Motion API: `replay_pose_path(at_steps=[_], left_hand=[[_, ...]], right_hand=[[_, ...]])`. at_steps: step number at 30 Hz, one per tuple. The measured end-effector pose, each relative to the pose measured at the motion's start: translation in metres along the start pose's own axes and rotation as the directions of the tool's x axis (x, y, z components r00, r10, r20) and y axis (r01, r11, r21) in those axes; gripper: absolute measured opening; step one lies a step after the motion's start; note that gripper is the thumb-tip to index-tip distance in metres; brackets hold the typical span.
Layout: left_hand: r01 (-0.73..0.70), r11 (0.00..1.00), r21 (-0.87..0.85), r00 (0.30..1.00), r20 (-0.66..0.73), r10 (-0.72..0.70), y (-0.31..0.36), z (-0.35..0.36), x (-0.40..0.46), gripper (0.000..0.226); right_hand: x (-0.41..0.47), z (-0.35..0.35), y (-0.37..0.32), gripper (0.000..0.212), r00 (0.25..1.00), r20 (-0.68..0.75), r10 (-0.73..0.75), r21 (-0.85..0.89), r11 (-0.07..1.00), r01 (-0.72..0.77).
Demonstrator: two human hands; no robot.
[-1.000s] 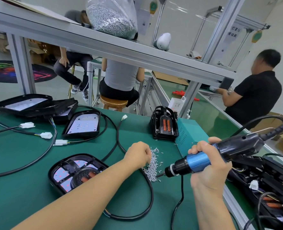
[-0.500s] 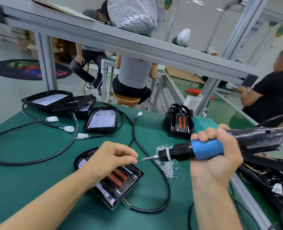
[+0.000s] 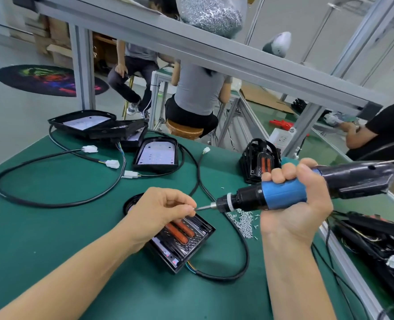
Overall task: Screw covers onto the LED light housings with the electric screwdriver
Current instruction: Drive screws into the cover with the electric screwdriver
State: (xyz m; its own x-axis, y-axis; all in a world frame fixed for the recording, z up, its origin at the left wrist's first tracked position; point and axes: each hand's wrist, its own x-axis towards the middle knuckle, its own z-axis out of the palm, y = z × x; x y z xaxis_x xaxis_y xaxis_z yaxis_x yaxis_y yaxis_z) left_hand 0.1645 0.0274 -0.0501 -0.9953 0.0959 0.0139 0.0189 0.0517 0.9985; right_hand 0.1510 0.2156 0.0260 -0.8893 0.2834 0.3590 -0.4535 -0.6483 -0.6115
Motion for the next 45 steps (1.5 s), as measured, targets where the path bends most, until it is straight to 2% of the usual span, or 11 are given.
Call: replay_pose_path(at_steps=[3,6,12,16,22,25,29,34,38,45], left_hand=[[-0.081,0.942,0.327,0.99,-0.082,0.114,-0.001,-0.003,0.003,0.016],[-0.104,0.896,0.432,0.985,-0.081,0.154,-0.003,0.002,0.004,0.019],[-0.108,0.877,0.469,0.991,-0.015,0.131,-0.01,0.011,0.006,0.015],[-0.093,0.815,0.572,0.989,-0.043,0.144,-0.009,0.011,0.01,0.017],[-0.056,0.804,0.592,0.992,-0.057,0.112,-0.006,0.01,0.016,0.018],[-0.05,0.832,0.553,0.993,-0.058,0.098,-0.005,0.011,0.018,0.014],[-0.047,0.872,0.488,0.998,-0.011,0.06,0.0,0.017,0.025,0.019],[-0.162,0.706,0.689,0.987,0.095,0.133,0.011,0.043,0.061,0.014],[-0.201,0.667,0.718,0.975,0.213,0.064,0.012,0.078,0.096,0.013],[-0.253,0.446,0.859,0.949,0.309,-0.057,-0.009,0.118,0.131,0.028]], right_hand=[[0.0,-0.007,0.006,0.017,1.0,0.01,-0.021,-0.092,0.995,0.022],[-0.001,-0.013,0.015,0.021,0.999,0.025,-0.046,-0.213,0.976,0.05],[-0.001,-0.022,0.029,0.02,0.998,0.058,-0.038,-0.315,0.948,0.054],[0.0,-0.022,0.032,0.017,0.999,0.044,-0.01,-0.328,0.944,0.024],[0.0,-0.023,0.029,0.025,0.994,0.107,0.032,-0.354,0.935,0.008],[0.0,-0.024,0.027,0.025,0.988,0.14,0.06,-0.339,0.941,-0.01],[0.0,-0.029,0.021,0.022,0.994,0.093,0.052,-0.287,0.958,-0.023],[0.008,-0.039,-0.006,0.02,0.988,-0.056,-0.145,-0.196,0.972,0.131],[0.015,-0.055,-0.025,0.017,0.958,-0.17,-0.233,-0.244,0.951,0.188],[0.021,-0.084,-0.037,0.014,0.938,-0.204,-0.281,-0.289,0.933,0.216]])
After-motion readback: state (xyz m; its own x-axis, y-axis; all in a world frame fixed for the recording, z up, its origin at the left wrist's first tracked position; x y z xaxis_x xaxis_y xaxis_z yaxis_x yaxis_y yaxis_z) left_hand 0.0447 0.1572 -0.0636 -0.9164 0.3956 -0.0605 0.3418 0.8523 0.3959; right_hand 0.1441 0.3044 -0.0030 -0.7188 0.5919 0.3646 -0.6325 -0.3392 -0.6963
